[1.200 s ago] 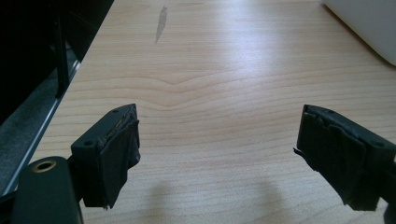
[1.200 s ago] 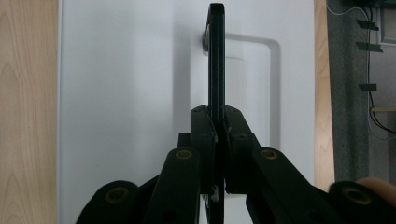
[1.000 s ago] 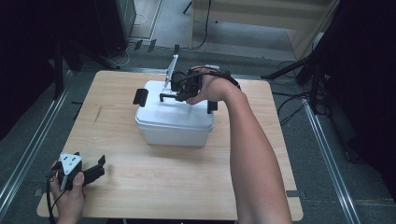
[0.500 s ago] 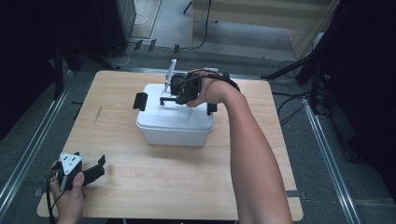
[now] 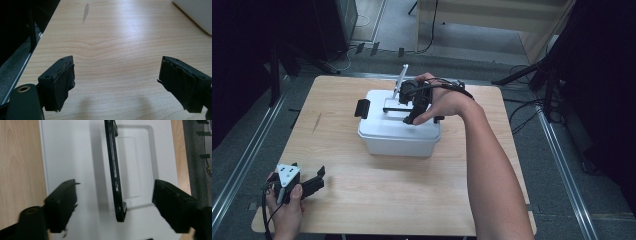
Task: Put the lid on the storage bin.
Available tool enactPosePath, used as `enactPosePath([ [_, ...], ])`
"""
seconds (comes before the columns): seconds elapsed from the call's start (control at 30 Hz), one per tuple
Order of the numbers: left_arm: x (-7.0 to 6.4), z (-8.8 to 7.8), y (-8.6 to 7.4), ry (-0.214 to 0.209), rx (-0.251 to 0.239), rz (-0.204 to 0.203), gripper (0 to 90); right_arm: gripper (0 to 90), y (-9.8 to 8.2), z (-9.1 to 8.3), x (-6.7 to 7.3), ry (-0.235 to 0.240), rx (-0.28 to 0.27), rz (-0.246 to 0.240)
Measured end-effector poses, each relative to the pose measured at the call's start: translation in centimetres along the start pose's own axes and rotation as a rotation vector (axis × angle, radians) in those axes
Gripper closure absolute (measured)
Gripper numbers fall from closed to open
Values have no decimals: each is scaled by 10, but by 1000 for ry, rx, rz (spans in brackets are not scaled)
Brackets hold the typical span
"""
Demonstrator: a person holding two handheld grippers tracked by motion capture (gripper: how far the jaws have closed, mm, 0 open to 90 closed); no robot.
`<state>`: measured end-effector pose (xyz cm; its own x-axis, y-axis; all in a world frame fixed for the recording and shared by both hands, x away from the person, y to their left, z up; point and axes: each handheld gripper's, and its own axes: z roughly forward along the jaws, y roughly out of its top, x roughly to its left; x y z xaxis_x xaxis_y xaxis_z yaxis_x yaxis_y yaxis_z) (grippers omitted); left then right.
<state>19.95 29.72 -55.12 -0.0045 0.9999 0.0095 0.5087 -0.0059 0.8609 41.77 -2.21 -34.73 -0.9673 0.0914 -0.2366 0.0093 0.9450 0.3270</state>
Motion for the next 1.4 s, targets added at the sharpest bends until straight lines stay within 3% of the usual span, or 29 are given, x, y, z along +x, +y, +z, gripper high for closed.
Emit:
enactPosePath([
  [0.2, 0, 0, 0, 7, 4, 3, 135, 0, -11, -8, 5, 5, -1, 39],
  [0.3, 0, 0, 0, 7, 1, 2, 135, 0, -23, -14, 7, 28, -23, 75],
  [0.67, 0, 0, 0, 18, -8, -2, 135, 0, -71, -26, 10, 13, -45, 158],
  [1.2, -2, -1, -1, 20, -13, 9, 135, 0, -128, -52, 19, -23, -86, 220],
  [1.4, -1, -1, -1, 16, -14, 4, 135, 0, -147, -53, 26, -17, -81, 229],
])
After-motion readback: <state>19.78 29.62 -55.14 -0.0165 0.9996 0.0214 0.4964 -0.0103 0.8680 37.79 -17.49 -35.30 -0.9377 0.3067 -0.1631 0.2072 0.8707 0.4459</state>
